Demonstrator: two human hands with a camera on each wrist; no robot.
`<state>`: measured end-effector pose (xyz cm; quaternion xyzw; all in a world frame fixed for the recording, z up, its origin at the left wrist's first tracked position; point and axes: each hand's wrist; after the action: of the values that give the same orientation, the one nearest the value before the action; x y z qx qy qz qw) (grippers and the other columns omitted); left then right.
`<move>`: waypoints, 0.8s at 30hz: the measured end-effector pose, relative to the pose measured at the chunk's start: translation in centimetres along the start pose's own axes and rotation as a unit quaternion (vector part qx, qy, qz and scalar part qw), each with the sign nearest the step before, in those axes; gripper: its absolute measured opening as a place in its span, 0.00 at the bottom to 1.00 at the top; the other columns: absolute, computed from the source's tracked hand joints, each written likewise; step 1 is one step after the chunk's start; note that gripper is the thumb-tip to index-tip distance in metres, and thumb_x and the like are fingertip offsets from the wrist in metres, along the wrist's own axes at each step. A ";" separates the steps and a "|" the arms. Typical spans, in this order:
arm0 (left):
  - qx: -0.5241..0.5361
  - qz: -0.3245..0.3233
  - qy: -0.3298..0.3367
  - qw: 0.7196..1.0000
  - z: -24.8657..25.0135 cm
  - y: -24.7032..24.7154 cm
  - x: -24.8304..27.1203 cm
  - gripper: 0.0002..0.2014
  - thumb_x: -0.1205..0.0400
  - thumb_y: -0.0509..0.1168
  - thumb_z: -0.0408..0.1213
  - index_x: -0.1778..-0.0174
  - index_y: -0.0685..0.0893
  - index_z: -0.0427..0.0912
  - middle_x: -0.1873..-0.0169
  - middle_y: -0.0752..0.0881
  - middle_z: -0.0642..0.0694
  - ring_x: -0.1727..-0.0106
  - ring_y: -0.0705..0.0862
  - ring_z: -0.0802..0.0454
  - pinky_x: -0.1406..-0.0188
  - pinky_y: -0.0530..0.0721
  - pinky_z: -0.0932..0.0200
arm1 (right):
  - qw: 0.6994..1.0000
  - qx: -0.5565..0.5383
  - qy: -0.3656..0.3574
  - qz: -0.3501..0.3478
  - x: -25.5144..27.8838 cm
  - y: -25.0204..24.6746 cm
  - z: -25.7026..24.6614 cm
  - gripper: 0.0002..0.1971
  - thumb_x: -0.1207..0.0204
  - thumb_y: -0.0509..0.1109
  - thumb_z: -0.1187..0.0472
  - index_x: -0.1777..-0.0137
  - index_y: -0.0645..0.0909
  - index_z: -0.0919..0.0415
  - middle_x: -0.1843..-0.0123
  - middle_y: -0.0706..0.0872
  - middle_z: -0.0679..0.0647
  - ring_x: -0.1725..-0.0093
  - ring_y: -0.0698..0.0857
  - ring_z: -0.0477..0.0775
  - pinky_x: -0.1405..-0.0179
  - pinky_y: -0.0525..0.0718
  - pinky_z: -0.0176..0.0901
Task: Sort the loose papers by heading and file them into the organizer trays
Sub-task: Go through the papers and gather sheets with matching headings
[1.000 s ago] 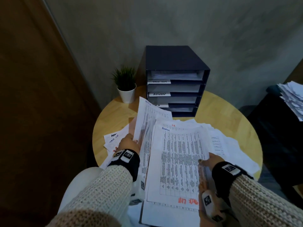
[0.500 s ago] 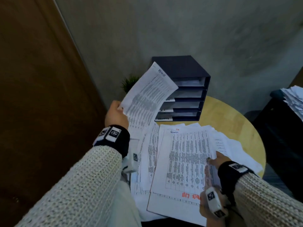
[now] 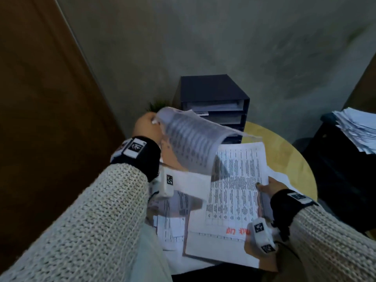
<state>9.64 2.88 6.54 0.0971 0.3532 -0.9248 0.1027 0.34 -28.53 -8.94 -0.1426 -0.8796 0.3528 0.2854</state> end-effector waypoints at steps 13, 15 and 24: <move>0.015 -0.190 -0.129 0.973 -6.0 8.7 6.3 0.17 0.15 0.57 0.30 0.30 0.76 0.43 0.34 0.81 0.41 0.36 0.79 0.40 0.38 0.75 0.56 | 0.944 -0.323 -0.029 -0.060 -2.7 1.2 2.5 0.23 0.23 0.70 0.63 0.28 0.75 0.54 0.31 0.82 0.58 0.33 0.81 0.65 0.29 0.75 0.66; 0.031 -0.202 -0.140 0.969 -6.1 9.2 6.9 0.18 0.16 0.58 0.30 0.29 0.75 0.44 0.33 0.81 0.42 0.34 0.79 0.41 0.38 0.75 0.58 | 0.936 -0.345 -0.029 -0.064 -2.5 1.4 2.1 0.25 0.24 0.71 0.65 0.26 0.74 0.55 0.32 0.83 0.58 0.34 0.82 0.65 0.30 0.75 0.66; 0.050 -0.260 -0.165 0.950 -7.2 11.6 9.0 0.17 0.16 0.60 0.36 0.31 0.75 0.41 0.36 0.83 0.41 0.37 0.81 0.44 0.39 0.77 0.59 | 0.879 -0.474 0.059 -0.016 -2.3 2.8 0.8 0.38 0.24 0.58 0.32 0.25 0.72 0.61 0.32 0.81 0.61 0.37 0.81 0.65 0.28 0.74 0.58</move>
<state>4.78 -1.83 -8.31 -0.1473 0.2974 -0.9391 -0.0895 1.81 -28.03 -12.34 -0.2671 -0.9253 -0.1196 0.2411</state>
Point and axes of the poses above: each hand's wrist, its own x-axis away from the middle knuckle, its own y-axis out of the palm, z = x × y
